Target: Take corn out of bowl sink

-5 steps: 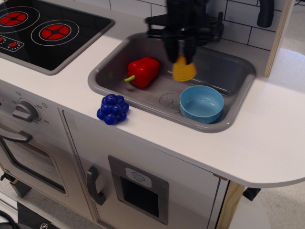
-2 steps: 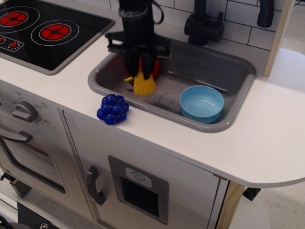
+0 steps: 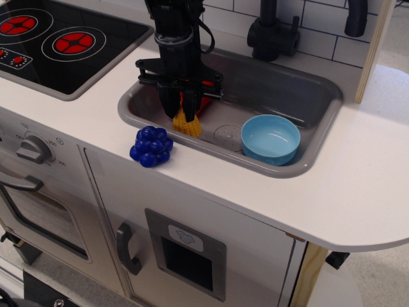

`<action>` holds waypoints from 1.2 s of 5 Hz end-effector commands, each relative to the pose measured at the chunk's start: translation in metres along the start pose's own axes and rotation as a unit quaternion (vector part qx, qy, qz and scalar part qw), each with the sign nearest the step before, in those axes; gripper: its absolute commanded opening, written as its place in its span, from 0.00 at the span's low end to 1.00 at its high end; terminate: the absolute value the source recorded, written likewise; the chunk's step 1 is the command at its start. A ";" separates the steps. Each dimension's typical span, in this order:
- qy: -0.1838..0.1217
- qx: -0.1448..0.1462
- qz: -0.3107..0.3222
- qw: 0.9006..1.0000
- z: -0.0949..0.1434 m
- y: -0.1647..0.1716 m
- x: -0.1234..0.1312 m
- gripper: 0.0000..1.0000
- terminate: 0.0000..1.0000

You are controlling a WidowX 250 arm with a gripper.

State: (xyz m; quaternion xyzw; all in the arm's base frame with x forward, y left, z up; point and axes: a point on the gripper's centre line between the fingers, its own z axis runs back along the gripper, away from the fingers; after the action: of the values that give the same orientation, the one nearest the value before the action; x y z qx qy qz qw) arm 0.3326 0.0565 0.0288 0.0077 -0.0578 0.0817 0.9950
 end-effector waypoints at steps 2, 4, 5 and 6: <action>-0.028 0.004 -0.011 1.000 0.011 -0.023 -0.002 0.00 0.00; -0.036 0.022 -0.013 0.999 0.008 -0.028 -0.002 1.00 0.00; -0.046 -0.001 -0.019 0.999 0.029 -0.026 0.001 1.00 0.00; -0.051 -0.017 -0.005 0.999 0.051 -0.023 0.011 1.00 0.00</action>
State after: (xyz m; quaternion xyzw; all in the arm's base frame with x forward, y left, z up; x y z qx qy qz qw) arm 0.3343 0.0291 0.0549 -0.0057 -0.0714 0.0742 0.9947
